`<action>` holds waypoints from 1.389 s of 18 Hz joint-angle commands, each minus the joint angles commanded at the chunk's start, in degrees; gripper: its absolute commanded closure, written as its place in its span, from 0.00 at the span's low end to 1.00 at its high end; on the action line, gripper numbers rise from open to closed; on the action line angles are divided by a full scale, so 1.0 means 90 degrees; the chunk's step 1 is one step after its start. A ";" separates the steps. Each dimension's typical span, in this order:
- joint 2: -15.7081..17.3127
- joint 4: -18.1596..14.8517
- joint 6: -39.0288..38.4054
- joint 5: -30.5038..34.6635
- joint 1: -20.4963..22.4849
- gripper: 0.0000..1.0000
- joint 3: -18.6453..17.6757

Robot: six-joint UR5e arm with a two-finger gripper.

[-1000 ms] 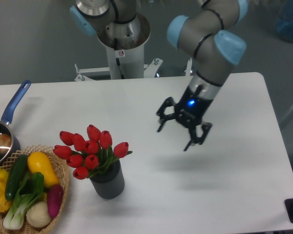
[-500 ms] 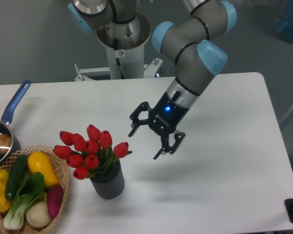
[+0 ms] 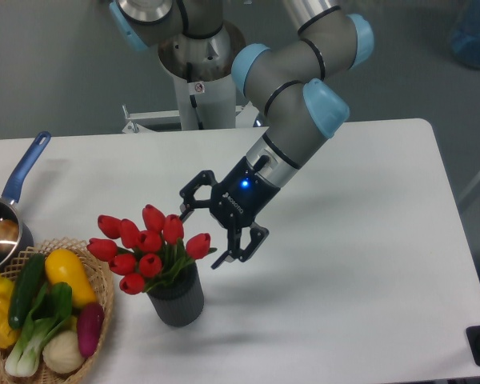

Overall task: Pick up the flowers from the vase
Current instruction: 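Move the open gripper down toward the red tulip stems above the vase, then close the gripper around the tulip stems just below the blooms, then lift the tulip bunch up out of the grey vase and carry it away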

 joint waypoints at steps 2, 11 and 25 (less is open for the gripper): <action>-0.0088 0.0010 0.0020 -0.0214 -0.0020 0.00 0.0000; -0.0156 0.0196 -0.0019 -0.0352 -0.0059 0.94 -0.0058; 0.0156 0.0195 -0.1083 -0.0820 0.0136 1.00 0.0127</action>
